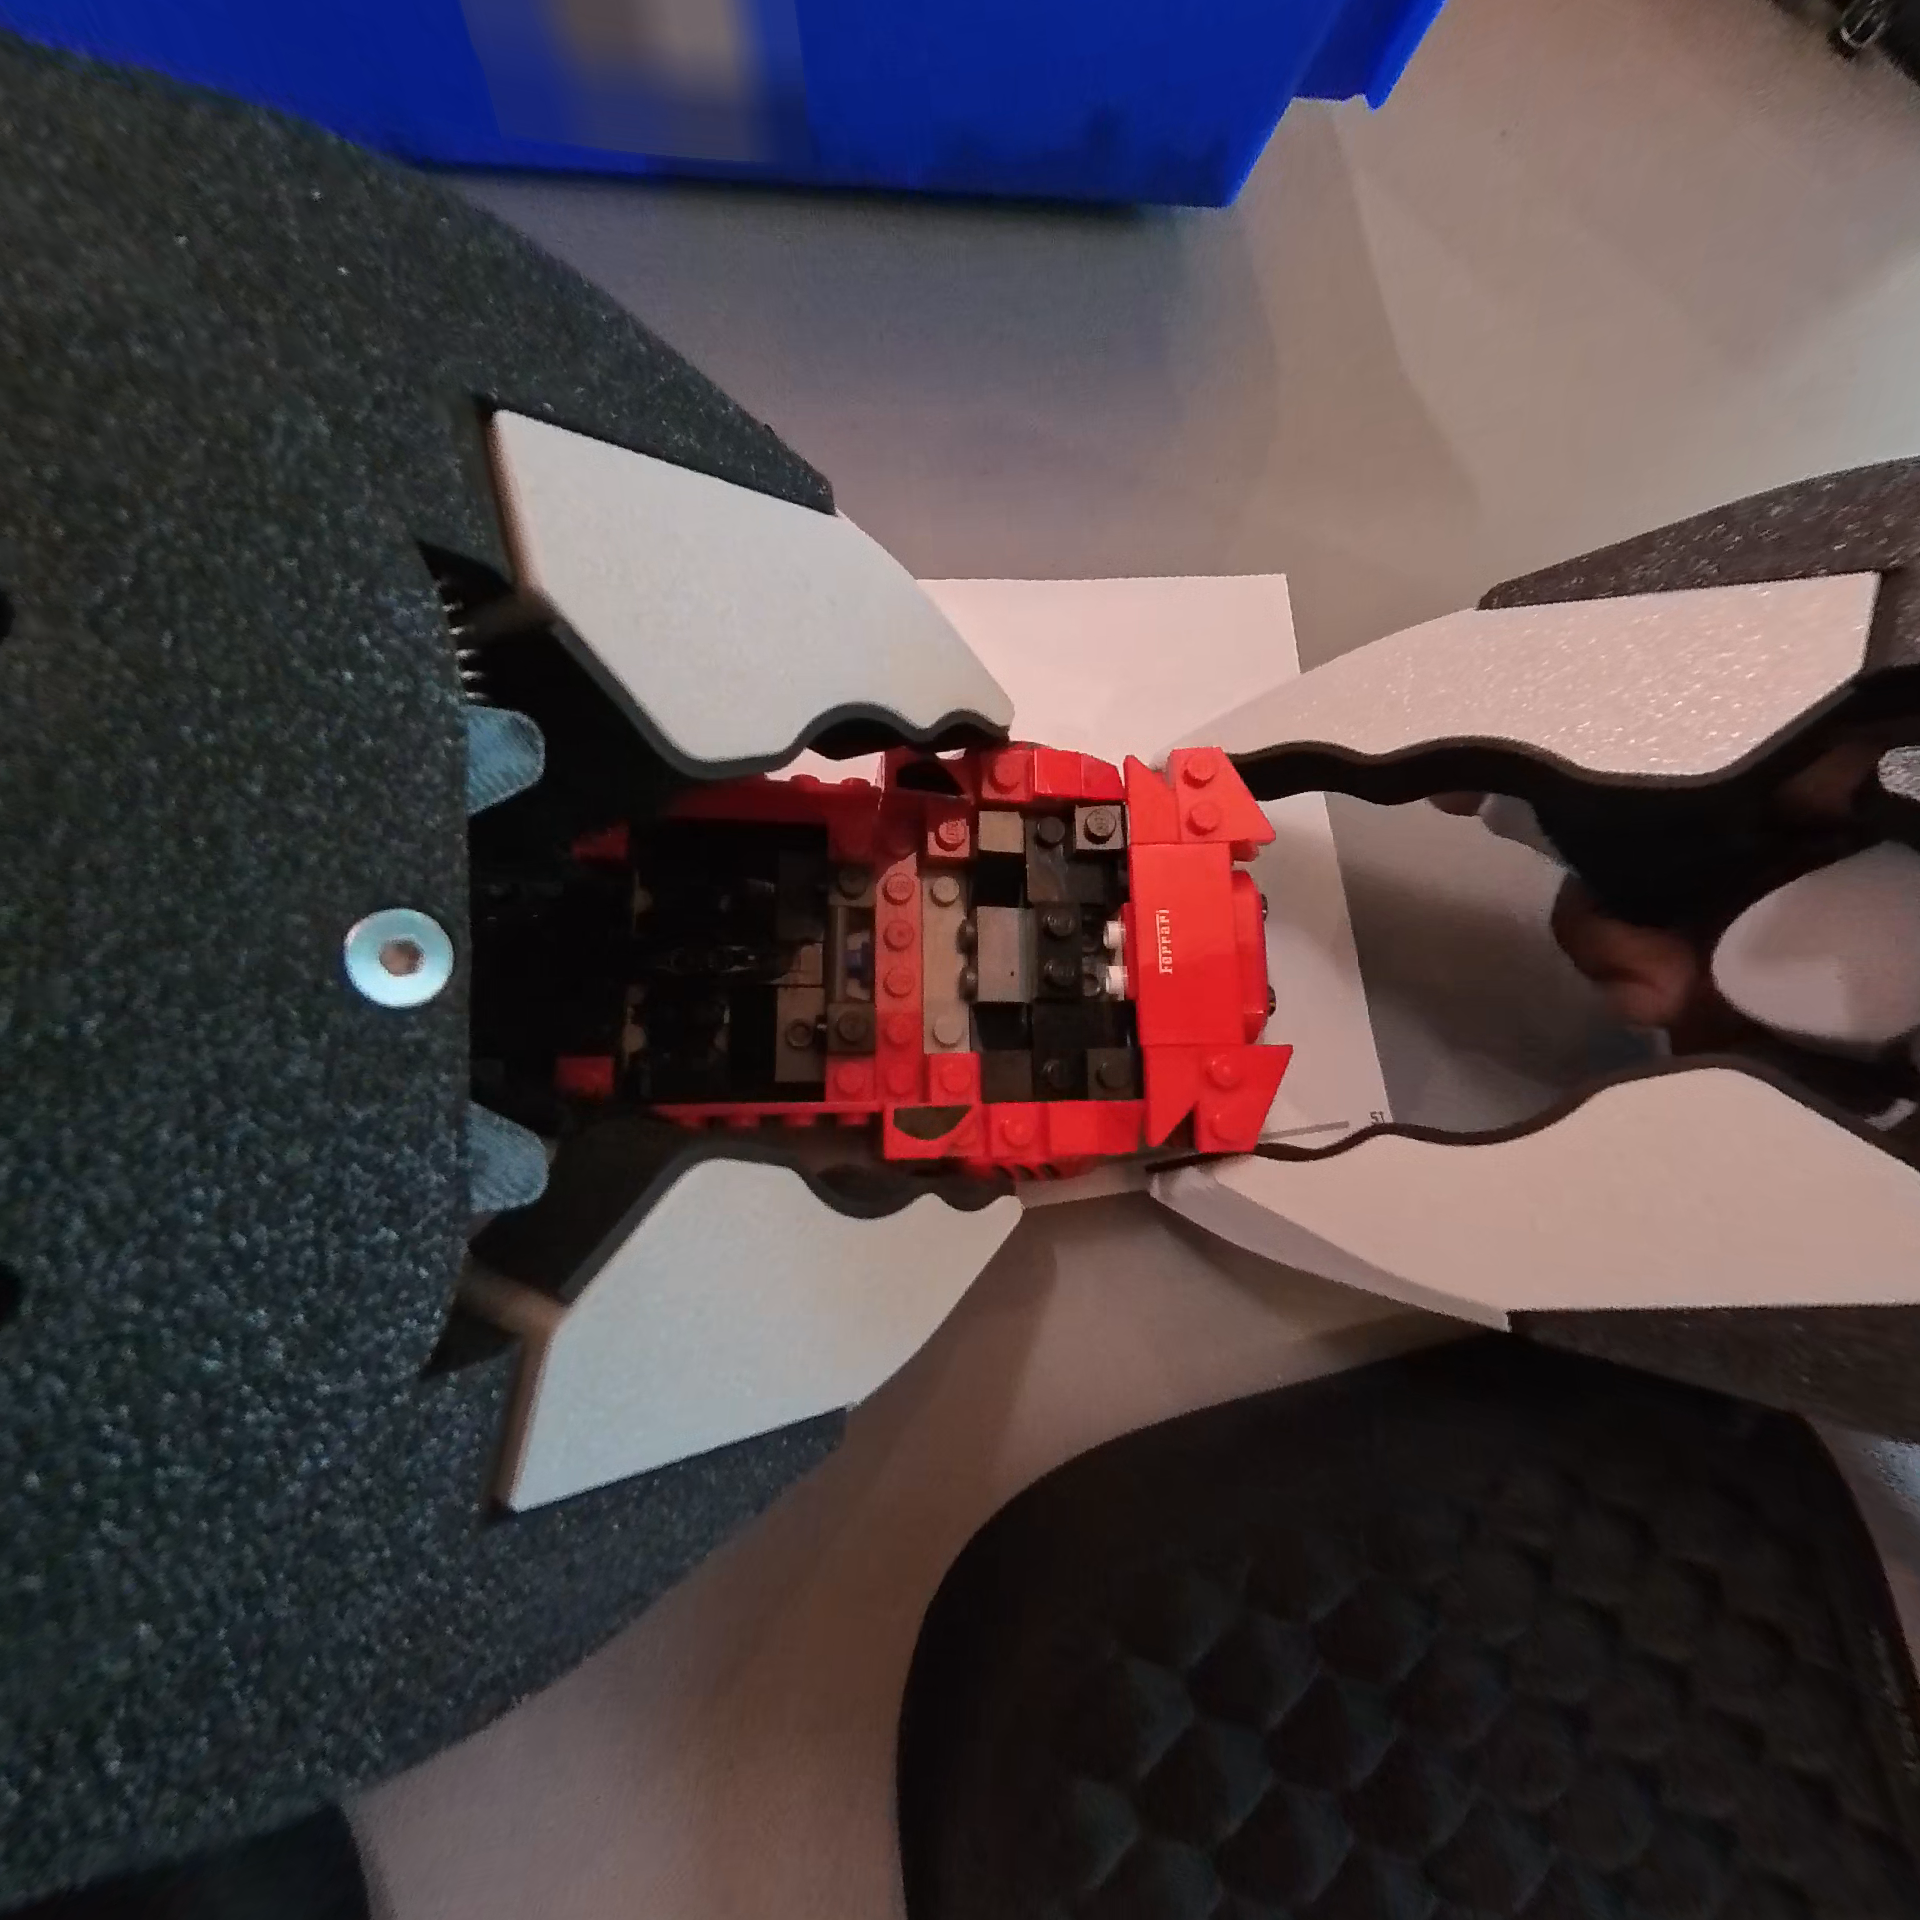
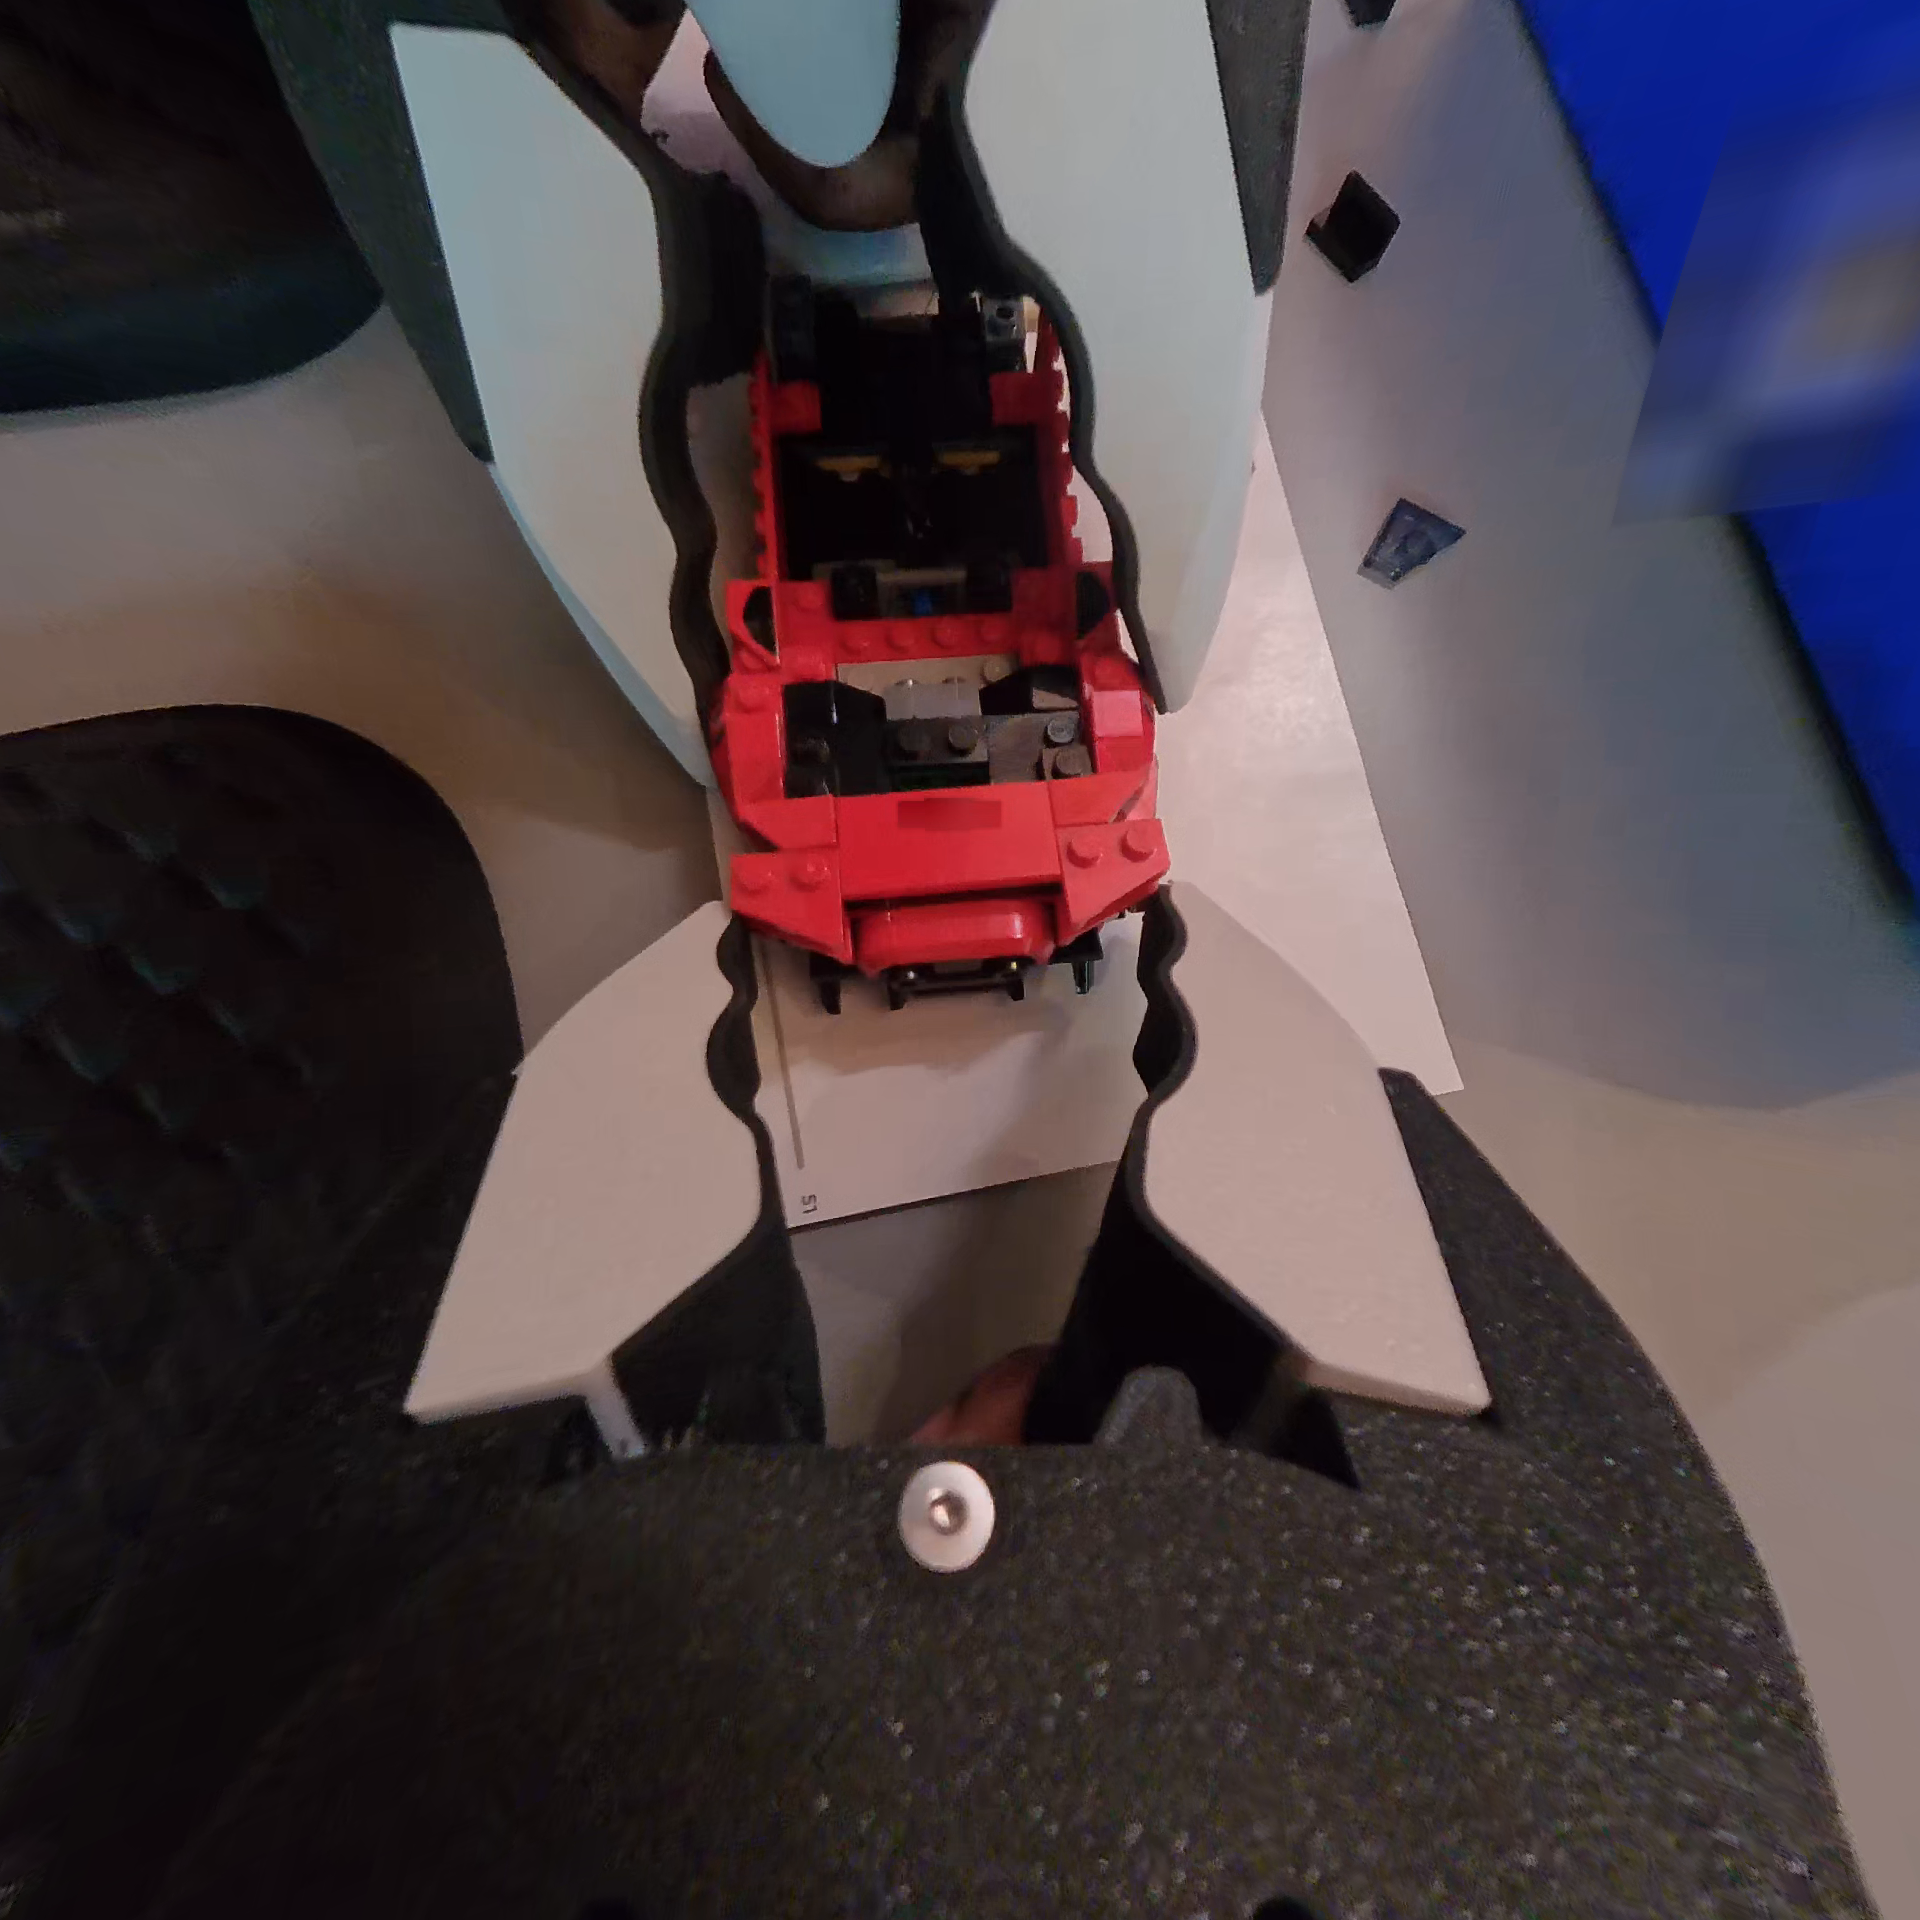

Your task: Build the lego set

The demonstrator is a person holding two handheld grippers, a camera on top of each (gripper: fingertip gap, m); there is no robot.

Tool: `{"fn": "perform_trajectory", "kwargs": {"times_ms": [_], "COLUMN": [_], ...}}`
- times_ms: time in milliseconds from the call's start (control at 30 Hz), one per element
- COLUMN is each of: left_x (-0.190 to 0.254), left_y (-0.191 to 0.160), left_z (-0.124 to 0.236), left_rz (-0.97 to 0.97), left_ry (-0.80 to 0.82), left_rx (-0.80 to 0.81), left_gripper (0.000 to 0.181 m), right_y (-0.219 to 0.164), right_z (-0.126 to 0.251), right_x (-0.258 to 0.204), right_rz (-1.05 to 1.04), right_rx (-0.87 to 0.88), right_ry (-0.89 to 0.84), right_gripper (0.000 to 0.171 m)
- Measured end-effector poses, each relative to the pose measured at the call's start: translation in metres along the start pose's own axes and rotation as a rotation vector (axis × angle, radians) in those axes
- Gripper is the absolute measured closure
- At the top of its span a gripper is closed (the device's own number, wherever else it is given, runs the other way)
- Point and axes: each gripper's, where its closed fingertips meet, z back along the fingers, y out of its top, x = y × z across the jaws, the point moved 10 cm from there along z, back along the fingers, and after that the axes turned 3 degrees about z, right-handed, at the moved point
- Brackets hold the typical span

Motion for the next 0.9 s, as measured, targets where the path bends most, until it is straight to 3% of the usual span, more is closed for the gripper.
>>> {"fn": "perform_trajectory", "kwargs": {"times_ms": [267,667,900], "left_x": [0.000,-0.002,0.000], "left_y": [-0.001,-0.003,-0.003], "left_z": [0.000,0.002,0.002], "left_rz": [0.010,0.031,0.016], "left_ry": [-0.006,-0.002,0.007], "left_rx": [0.006,0.015,0.008], "left_gripper": [0.104,0.104,0.104], "right_y": [0.010,-0.005,0.003], "right_z": [0.002,-0.004,0.000], "right_x": [0.002,0.009,0.008], "right_rz": [0.000,-0.020,0.014], "right_rx": [-0.126,0.051,-0.020], "right_ry": [0.025,0.089,0.064], "right_gripper": [0.100,0.101,0.101]}}
